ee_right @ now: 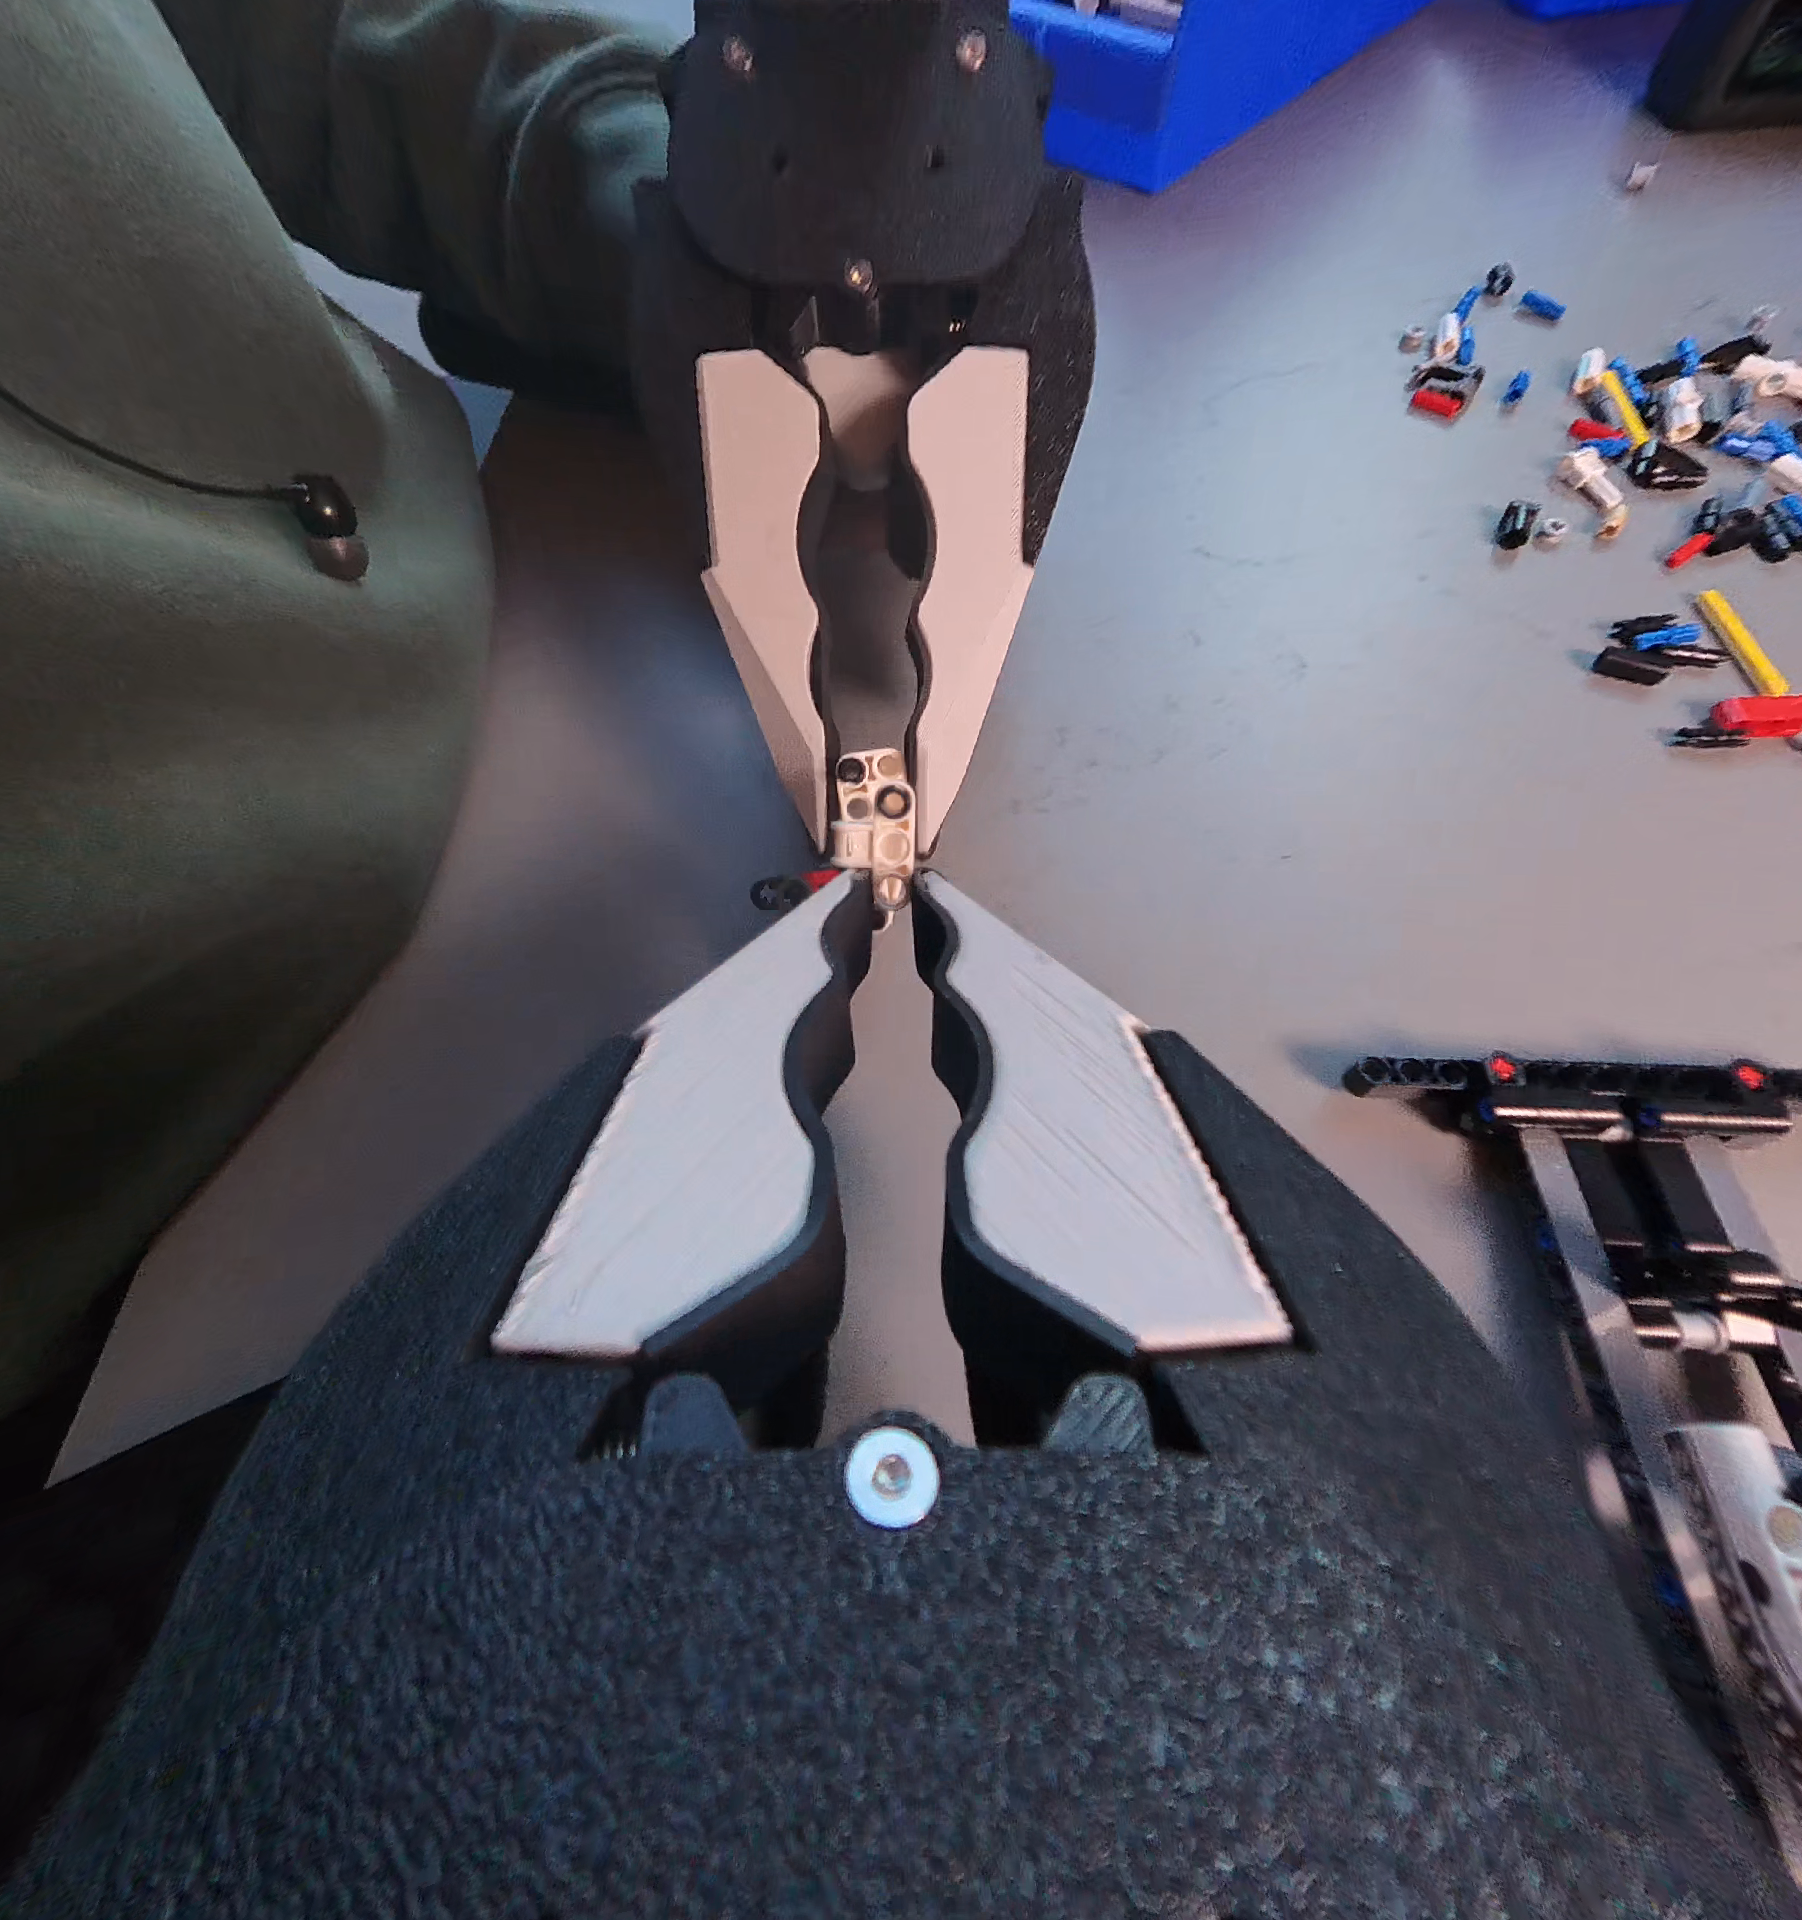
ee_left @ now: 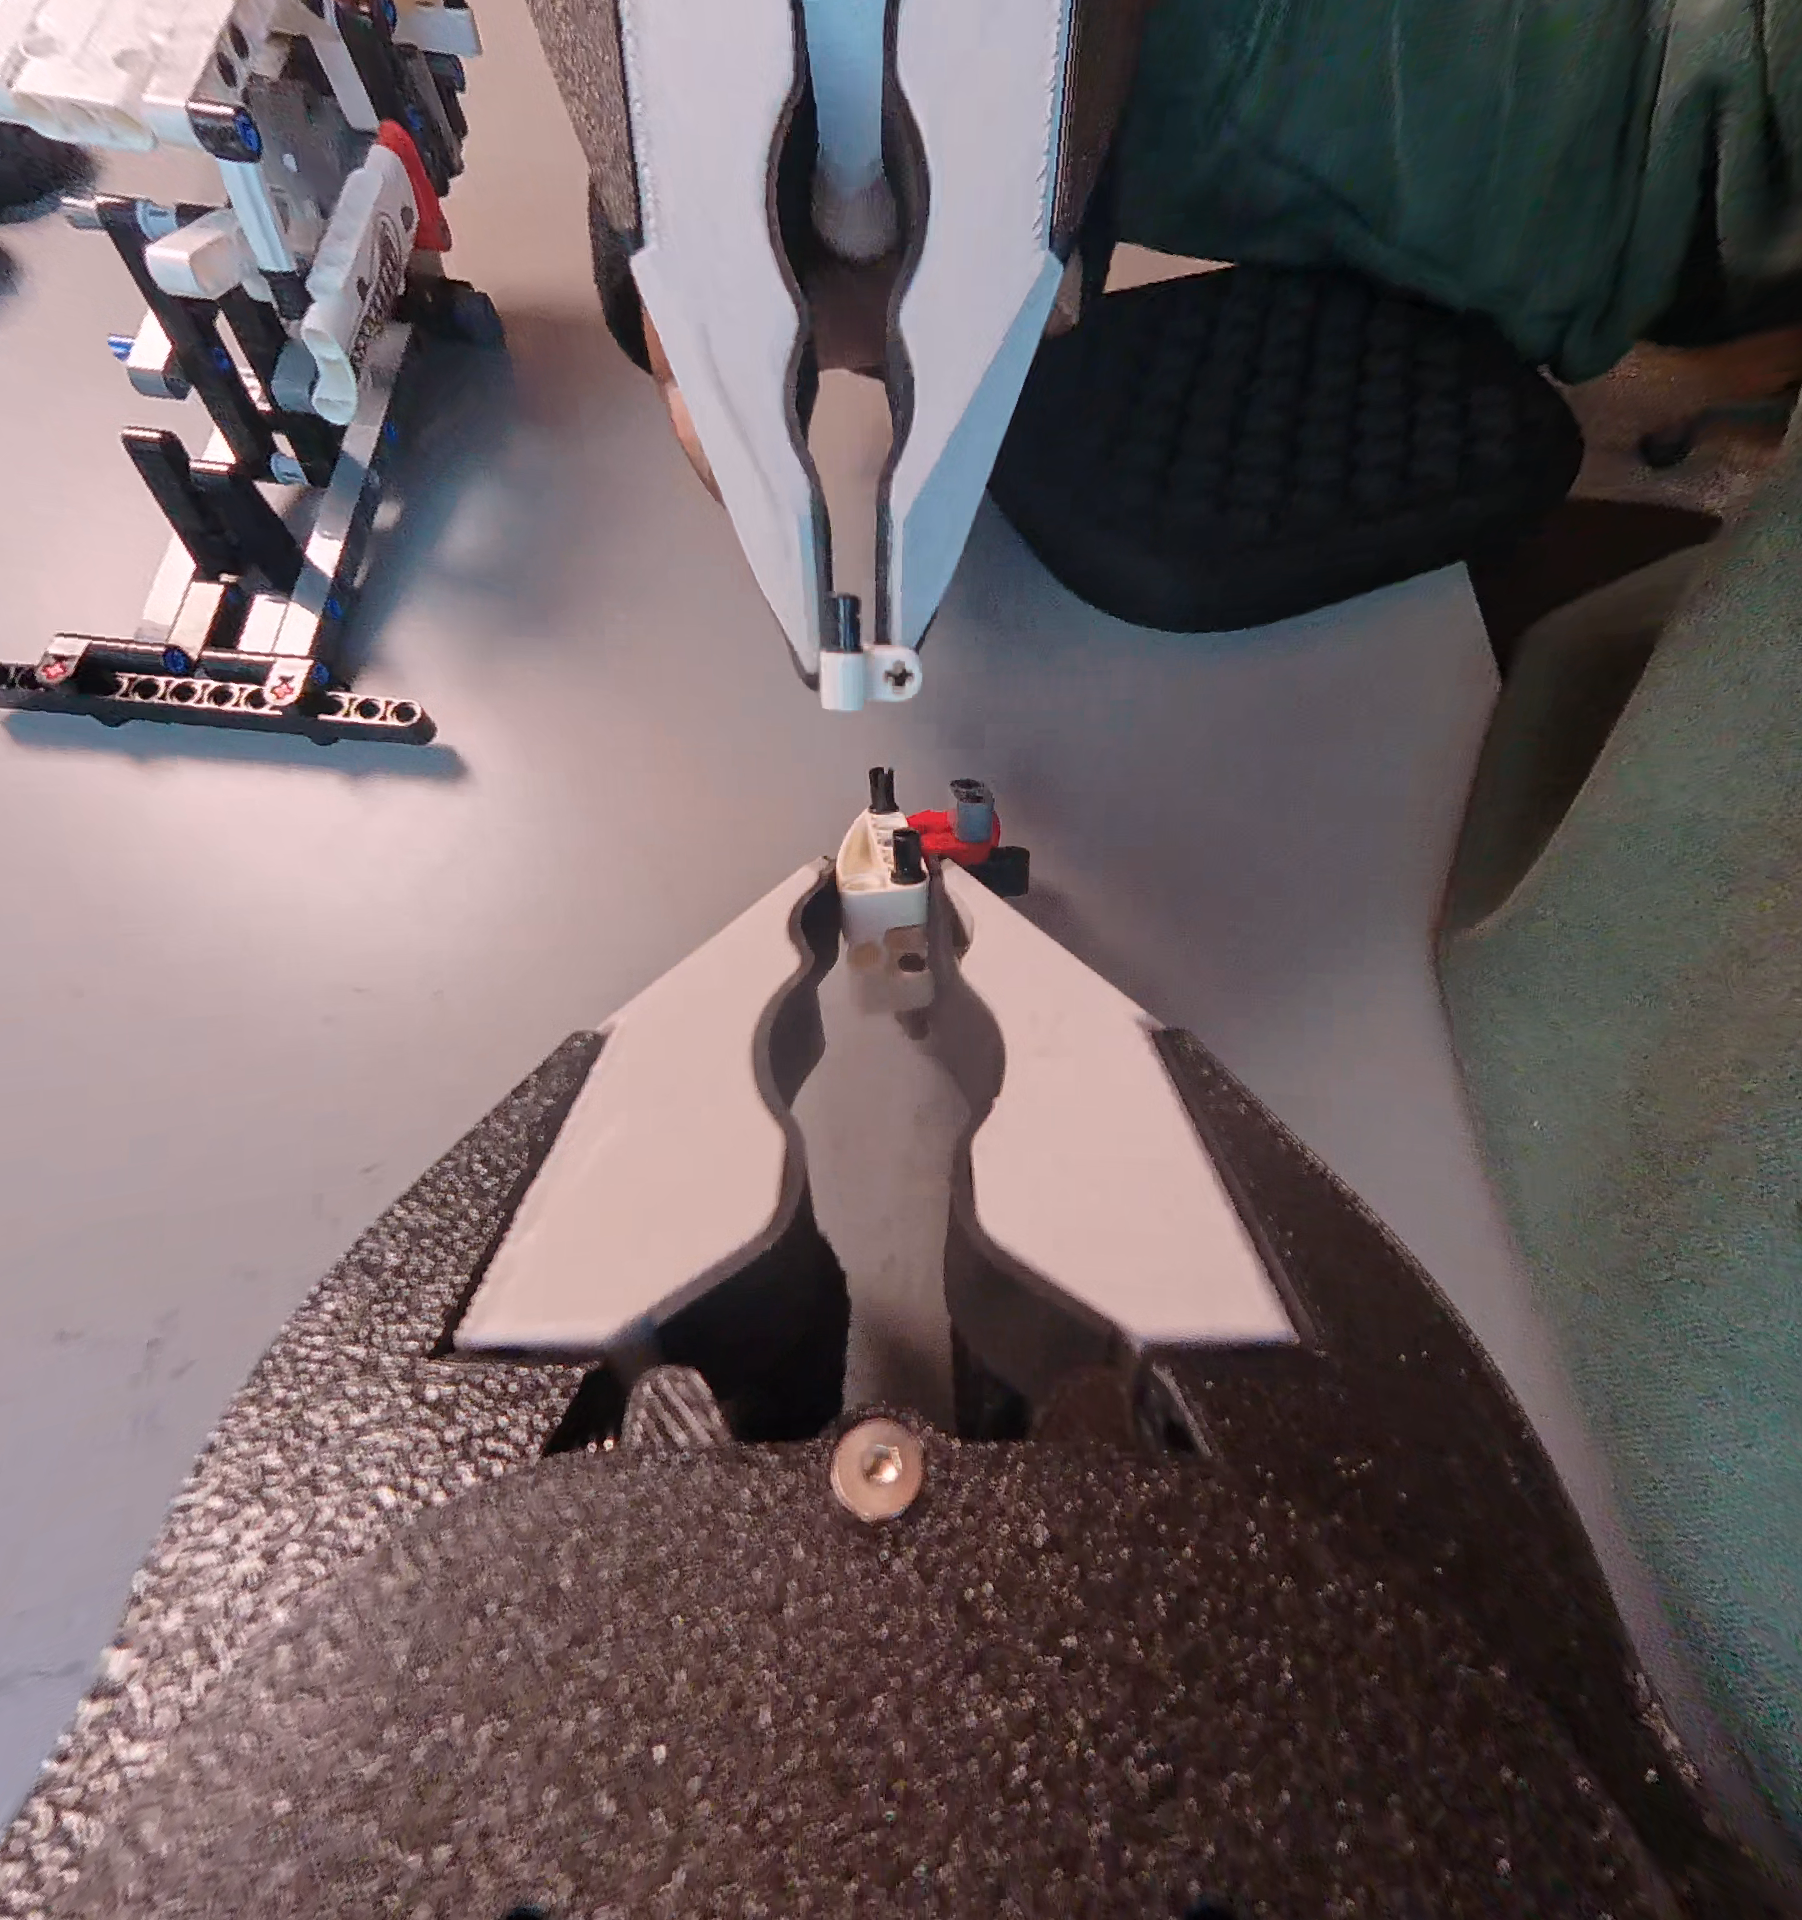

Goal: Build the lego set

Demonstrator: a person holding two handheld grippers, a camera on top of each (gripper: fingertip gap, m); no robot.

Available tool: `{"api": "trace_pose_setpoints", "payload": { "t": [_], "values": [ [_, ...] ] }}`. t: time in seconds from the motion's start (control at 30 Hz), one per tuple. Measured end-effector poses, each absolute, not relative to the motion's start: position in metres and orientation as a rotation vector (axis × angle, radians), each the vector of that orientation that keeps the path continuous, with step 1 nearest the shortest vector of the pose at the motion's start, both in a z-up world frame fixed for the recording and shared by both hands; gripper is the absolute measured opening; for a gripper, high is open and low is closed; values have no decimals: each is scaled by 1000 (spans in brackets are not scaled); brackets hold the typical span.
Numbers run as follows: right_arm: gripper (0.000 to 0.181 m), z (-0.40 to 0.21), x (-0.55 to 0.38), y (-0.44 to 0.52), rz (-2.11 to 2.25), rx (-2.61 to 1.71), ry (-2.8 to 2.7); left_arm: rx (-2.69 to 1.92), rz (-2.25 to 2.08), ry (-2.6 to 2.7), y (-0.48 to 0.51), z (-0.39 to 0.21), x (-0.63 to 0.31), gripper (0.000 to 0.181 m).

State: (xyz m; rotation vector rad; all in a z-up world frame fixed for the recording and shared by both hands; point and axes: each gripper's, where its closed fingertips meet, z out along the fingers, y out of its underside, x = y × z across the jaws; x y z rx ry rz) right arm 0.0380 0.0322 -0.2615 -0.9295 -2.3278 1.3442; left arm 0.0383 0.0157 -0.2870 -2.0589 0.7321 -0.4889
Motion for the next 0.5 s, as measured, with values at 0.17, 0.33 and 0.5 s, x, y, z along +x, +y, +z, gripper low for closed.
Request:
{"api": "trace_pose_setpoints", "payload": {
  "t": [0.17,0.33,0.5],
  "values": [
    [7,-273,39,24,1299,-940,-2393,-2038,-466,793,7,-288,32,16],
    [7,-272,34,14,1310,-923,-2404,-2025,-433,833,3,-289,30,16],
    [7,-272,33,13,1197,-920,-2434,-2029,-428,830,2,-290,29,16]
  ]
}}
